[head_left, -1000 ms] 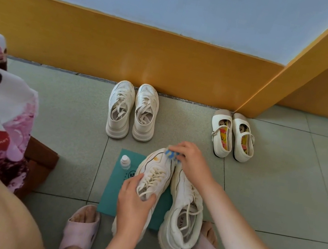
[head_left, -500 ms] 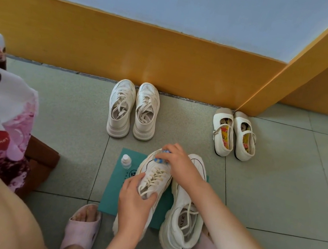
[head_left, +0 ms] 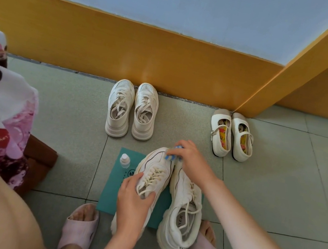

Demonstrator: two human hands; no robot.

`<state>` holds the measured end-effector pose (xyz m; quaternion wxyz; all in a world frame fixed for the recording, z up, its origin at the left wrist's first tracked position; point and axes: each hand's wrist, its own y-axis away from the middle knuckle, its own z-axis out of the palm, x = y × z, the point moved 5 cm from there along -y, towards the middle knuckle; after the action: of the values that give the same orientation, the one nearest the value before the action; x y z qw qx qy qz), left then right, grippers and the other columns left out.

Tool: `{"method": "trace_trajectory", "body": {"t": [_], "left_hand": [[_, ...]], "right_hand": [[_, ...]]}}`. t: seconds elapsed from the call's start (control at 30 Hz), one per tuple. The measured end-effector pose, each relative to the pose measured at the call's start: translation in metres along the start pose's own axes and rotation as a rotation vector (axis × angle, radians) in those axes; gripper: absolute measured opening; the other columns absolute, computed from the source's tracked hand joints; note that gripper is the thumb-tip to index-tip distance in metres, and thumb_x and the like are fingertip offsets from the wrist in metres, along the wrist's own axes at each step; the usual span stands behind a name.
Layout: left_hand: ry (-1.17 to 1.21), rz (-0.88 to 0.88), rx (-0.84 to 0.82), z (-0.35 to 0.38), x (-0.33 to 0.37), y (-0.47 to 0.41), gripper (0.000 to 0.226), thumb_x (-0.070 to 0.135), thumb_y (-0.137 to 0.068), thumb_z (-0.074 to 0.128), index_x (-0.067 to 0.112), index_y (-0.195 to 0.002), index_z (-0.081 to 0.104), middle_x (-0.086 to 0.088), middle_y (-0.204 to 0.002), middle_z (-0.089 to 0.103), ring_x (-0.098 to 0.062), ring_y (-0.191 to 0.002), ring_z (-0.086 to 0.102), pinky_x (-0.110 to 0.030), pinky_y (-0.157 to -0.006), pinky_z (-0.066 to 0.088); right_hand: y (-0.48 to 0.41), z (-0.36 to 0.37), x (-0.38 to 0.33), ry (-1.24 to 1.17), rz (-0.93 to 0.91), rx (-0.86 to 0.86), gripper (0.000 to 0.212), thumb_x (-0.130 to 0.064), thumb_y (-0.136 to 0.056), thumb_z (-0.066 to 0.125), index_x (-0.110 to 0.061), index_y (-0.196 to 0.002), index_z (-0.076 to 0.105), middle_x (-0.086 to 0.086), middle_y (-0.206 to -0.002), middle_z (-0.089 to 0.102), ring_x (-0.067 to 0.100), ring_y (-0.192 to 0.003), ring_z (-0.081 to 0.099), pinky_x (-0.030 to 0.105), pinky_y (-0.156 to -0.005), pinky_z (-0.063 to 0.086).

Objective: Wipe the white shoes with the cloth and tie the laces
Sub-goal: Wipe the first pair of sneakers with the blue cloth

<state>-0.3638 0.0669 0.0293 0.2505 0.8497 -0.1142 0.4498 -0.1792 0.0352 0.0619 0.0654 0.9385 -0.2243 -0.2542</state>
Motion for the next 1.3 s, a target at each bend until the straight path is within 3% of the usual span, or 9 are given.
{"method": "trace_trajectory", "body": {"t": [0.1,0.17,0.4,0.6,0.73,0.83,0.97,1.17,1.3], "left_hand": [[-0.009,-0.004,0.0,0.0,0.0,0.001,0.055,0.011,-0.071,0.076,0.018,-0.122,0.057,0.001,-0.118,0.054,-0.014,-0.108,0.051,-0.02,-0.09,0.034],[-0.007,-0.006,-0.001,0.0,0.0,0.001,0.055,0.011,-0.071,0.076,0.018,-0.122,0.057,0.001,-0.119,0.054,-0.014,-0.107,0.051,-0.019,-0.089,0.034],[-0.01,-0.009,0.003,0.001,0.0,0.0,0.054,0.011,-0.071,0.076,0.018,-0.121,0.058,0.001,-0.118,0.054,-0.014,-0.108,0.051,-0.02,-0.088,0.035],[0.003,-0.015,-0.004,-0.001,0.001,0.001,0.054,0.011,-0.072,0.076,0.018,-0.122,0.057,0.003,-0.118,0.053,-0.01,-0.106,0.048,-0.02,-0.091,0.034],[0.017,-0.017,-0.001,-0.002,0.0,0.001,0.054,0.01,-0.072,0.075,0.018,-0.122,0.057,0.003,-0.116,0.054,-0.007,-0.102,0.047,-0.02,-0.09,0.035],[0.016,-0.017,0.002,-0.002,0.001,0.001,0.054,0.01,-0.072,0.076,0.019,-0.122,0.058,0.003,-0.115,0.054,-0.009,-0.103,0.049,-0.02,-0.088,0.035],[0.008,-0.016,-0.001,-0.001,0.002,0.0,0.054,0.011,-0.071,0.076,0.018,-0.121,0.058,0.003,-0.115,0.054,-0.006,-0.101,0.047,-0.019,-0.088,0.035],[0.019,-0.022,0.003,-0.001,0.0,0.0,0.055,0.01,-0.071,0.077,0.018,-0.121,0.058,0.003,-0.115,0.055,-0.01,-0.104,0.051,-0.019,-0.089,0.036],[0.044,-0.021,0.001,-0.004,0.0,0.001,0.054,0.008,-0.07,0.077,0.018,-0.12,0.059,0.004,-0.114,0.056,-0.006,-0.1,0.049,-0.018,-0.087,0.035]], "right_hand": [[-0.018,0.008,-0.018,-0.033,-0.044,-0.004,0.051,0.015,-0.086,0.044,-0.017,-0.119,0.065,0.003,-0.106,0.048,0.016,-0.102,0.039,0.022,-0.079,0.028],[-0.025,0.02,-0.031,0.007,-0.098,-0.071,0.051,0.016,-0.083,0.046,-0.015,-0.12,0.065,0.007,-0.115,0.049,0.02,-0.11,0.038,0.022,-0.082,0.025],[-0.02,0.033,-0.024,0.163,-0.215,-0.172,0.045,0.006,-0.085,0.054,-0.018,-0.122,0.063,0.006,-0.122,0.051,0.022,-0.117,0.04,0.028,-0.092,0.031],[-0.016,0.006,0.008,0.141,-0.083,-0.074,0.056,0.016,-0.085,0.044,-0.019,-0.125,0.061,0.005,-0.121,0.049,0.02,-0.117,0.04,0.028,-0.094,0.035],[-0.022,0.008,0.012,-0.046,0.05,0.034,0.049,0.013,-0.087,0.045,-0.017,-0.119,0.066,0.005,-0.114,0.049,0.017,-0.112,0.04,0.019,-0.086,0.026],[-0.028,0.026,-0.015,-0.093,-0.063,-0.052,0.047,0.012,-0.086,0.047,-0.017,-0.116,0.067,0.004,-0.116,0.052,0.014,-0.11,0.039,0.024,-0.092,0.03],[-0.028,0.037,-0.021,0.074,-0.132,-0.11,0.049,0.011,-0.085,0.049,-0.018,-0.122,0.063,0.006,-0.124,0.051,0.021,-0.117,0.039,0.031,-0.096,0.033],[-0.023,0.022,0.007,0.003,0.007,-0.043,0.045,0.01,-0.088,0.042,-0.015,-0.117,0.066,0.009,-0.113,0.054,0.022,-0.111,0.042,0.026,-0.086,0.033],[-0.022,0.014,0.019,-0.375,0.222,0.171,0.039,0.007,-0.093,0.041,-0.012,-0.112,0.069,0.008,-0.11,0.058,0.018,-0.104,0.051,0.014,-0.084,0.039]]}}
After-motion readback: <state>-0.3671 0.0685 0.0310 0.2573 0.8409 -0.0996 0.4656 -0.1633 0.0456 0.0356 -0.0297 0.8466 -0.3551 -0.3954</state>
